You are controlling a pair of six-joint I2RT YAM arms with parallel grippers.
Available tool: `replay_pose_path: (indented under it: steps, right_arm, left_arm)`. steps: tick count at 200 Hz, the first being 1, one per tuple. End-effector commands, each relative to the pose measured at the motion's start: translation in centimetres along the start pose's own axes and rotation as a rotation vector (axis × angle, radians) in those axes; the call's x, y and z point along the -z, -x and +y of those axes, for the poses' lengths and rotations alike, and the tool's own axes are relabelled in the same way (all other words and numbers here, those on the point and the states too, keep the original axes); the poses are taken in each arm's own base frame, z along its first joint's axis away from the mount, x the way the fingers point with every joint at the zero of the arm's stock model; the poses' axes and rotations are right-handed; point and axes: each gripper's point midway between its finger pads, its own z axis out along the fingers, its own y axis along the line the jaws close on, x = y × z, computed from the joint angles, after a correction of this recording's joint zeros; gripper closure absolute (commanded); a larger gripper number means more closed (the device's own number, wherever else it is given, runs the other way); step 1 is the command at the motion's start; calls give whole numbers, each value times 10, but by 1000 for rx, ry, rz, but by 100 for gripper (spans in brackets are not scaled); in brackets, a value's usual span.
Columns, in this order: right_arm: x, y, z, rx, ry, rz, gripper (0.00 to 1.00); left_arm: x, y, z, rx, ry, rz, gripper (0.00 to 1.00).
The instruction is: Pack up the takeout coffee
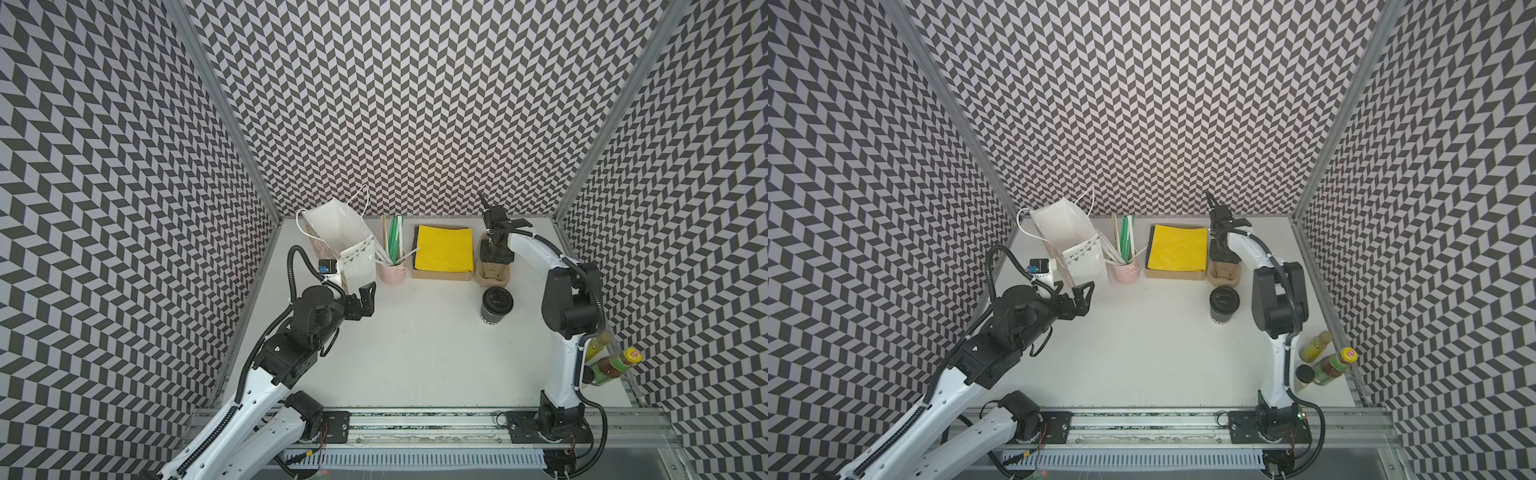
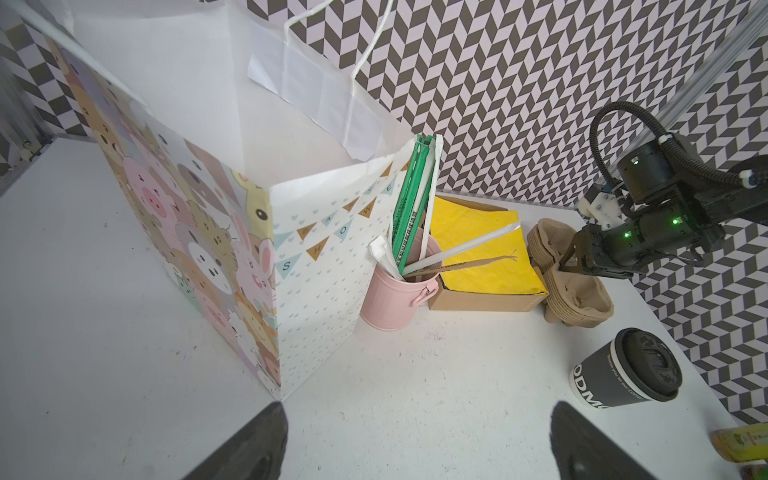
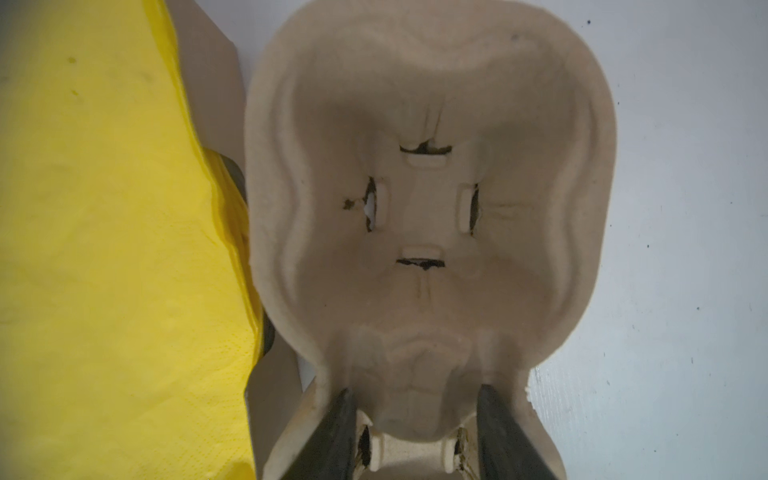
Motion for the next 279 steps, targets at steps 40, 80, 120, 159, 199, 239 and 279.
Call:
replay_pose_path:
  steps: [40,80,120,159,199,239,279]
  right_arm:
    - [-2,5,3,8,10,-8,66]
    - [-14,-3,3,9,6,23,62]
    - [-3,6,2,1,6,-14,77]
    - [7,11,0,-4,5,-38,82]
    - [24,16,1,-16,31,-67,82]
    - [35,18,0,-16,41,-83,82]
    - [46,21,1,-17,61,-100,81]
  left_arm:
    - [-1,-5,3,-35,14,10,1]
    - [-3,-7,2,-41,13,23,1]
    - [-3,-7,2,-40,10,21,1]
    - [-3,-7,2,-42,10,23,1]
    - [-2,-7,2,-42,8,20,1]
    - [-3,-7,1,-44,7,21,1]
    - [-3,-7,1,-47,5,20,1]
